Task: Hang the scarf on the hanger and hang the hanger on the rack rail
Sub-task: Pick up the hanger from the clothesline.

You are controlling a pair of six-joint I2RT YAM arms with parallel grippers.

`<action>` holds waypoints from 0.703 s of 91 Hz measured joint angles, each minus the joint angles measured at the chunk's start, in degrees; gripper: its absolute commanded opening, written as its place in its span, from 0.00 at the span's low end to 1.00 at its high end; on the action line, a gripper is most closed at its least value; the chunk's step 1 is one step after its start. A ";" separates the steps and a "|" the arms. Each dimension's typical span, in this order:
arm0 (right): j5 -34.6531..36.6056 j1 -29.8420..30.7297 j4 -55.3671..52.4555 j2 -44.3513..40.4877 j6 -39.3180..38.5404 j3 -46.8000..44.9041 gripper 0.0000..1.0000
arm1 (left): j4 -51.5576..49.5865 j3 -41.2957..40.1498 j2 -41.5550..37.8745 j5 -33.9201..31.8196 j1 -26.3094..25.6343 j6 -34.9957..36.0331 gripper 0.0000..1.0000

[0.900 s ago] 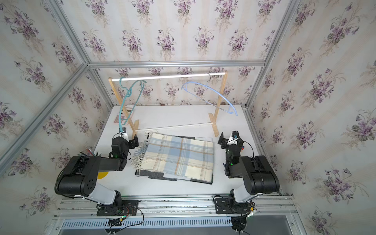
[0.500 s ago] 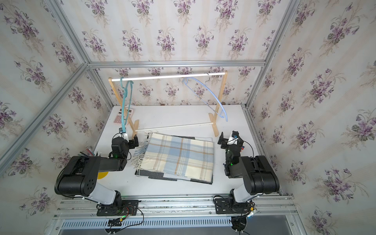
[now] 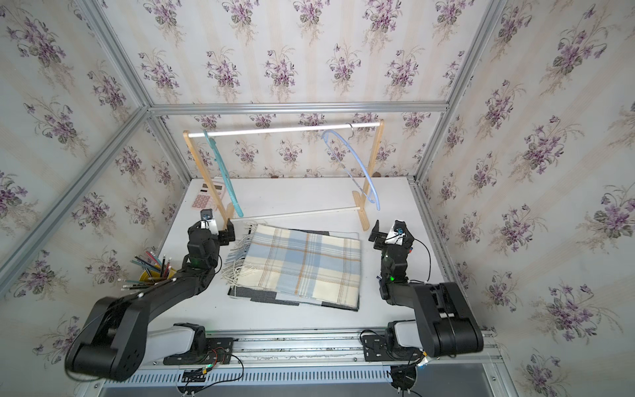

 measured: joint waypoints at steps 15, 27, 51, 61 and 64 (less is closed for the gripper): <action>3.67 2.12 -20.81 -13.42 11.87 7.96 1.00 | -28.79 8.41 -13.42 -7.96 -0.13 -14.82 0.99; -2.86 -0.02 -35.82 -18.62 25.35 11.26 1.00 | -52.39 13.62 -21.92 -7.39 0.44 -35.39 1.00; -18.03 0.02 -62.03 -16.46 36.89 17.94 0.93 | -65.16 12.33 -22.40 17.31 -2.64 -45.68 0.90; -19.58 0.24 -70.95 -15.98 37.00 18.51 0.87 | -65.09 12.22 -19.10 24.24 -11.87 -45.57 0.90; -19.67 0.24 -72.89 -16.44 36.98 18.51 0.85 | -64.57 11.96 -18.67 25.51 -14.99 -45.44 0.90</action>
